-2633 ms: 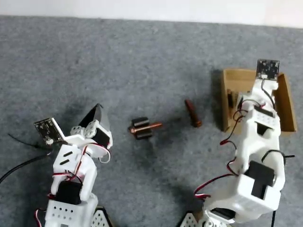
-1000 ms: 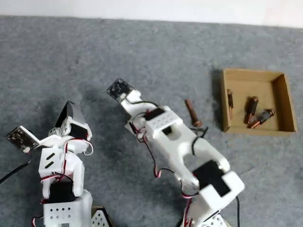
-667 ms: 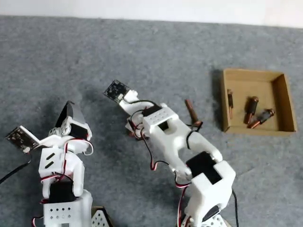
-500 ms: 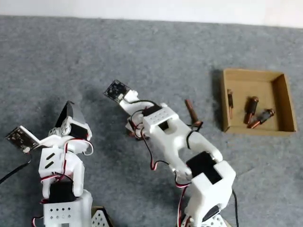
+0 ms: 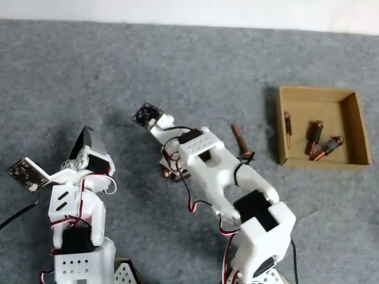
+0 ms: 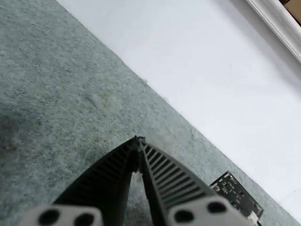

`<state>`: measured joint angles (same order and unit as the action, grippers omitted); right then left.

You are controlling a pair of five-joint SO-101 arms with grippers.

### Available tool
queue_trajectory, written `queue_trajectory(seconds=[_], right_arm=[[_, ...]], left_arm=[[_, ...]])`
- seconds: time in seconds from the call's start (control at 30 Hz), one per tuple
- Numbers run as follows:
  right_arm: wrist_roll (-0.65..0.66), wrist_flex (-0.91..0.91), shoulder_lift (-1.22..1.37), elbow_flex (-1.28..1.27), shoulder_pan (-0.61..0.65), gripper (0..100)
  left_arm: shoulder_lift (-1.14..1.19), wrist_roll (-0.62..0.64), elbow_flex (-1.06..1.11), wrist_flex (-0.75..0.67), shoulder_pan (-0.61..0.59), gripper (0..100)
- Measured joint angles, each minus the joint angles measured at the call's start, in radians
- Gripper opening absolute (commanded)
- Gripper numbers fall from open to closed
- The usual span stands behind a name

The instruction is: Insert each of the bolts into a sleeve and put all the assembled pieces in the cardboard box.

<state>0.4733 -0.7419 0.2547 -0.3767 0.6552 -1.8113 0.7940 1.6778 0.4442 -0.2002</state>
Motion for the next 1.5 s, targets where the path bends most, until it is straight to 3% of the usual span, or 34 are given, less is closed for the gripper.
queue_trajectory(seconds=[0.37, 0.7, 1.03, 1.2, 1.37, 1.5], right_arm=[[-0.006, 0.064, -0.078, -0.055, -0.025, 0.5], [-0.048, 0.308, -0.661, -0.569, -0.1, 0.5], [-0.048, 0.31, -1.068, -0.945, -0.198, 0.5], [-0.048, 0.284, -1.211, -1.088, -0.295, 0.5], [-0.048, 0.278, -1.332, -1.177, -0.307, 0.5], [-0.048, 0.198, -1.407, -1.195, -0.308, 0.5]], left_arm=[[0.0, 0.0, 0.0, 0.0, 0.0, 1], [0.0, 0.0, 0.0, 0.0, 0.0, 1], [0.0, 0.0, 0.0, 0.0, 0.0, 1], [0.002, -0.06, -0.003, 0.02, 0.068, 1], [0.002, -0.143, -0.048, 0.152, 0.133, 1], [0.002, -0.207, -0.057, 0.175, 0.219, 1]])
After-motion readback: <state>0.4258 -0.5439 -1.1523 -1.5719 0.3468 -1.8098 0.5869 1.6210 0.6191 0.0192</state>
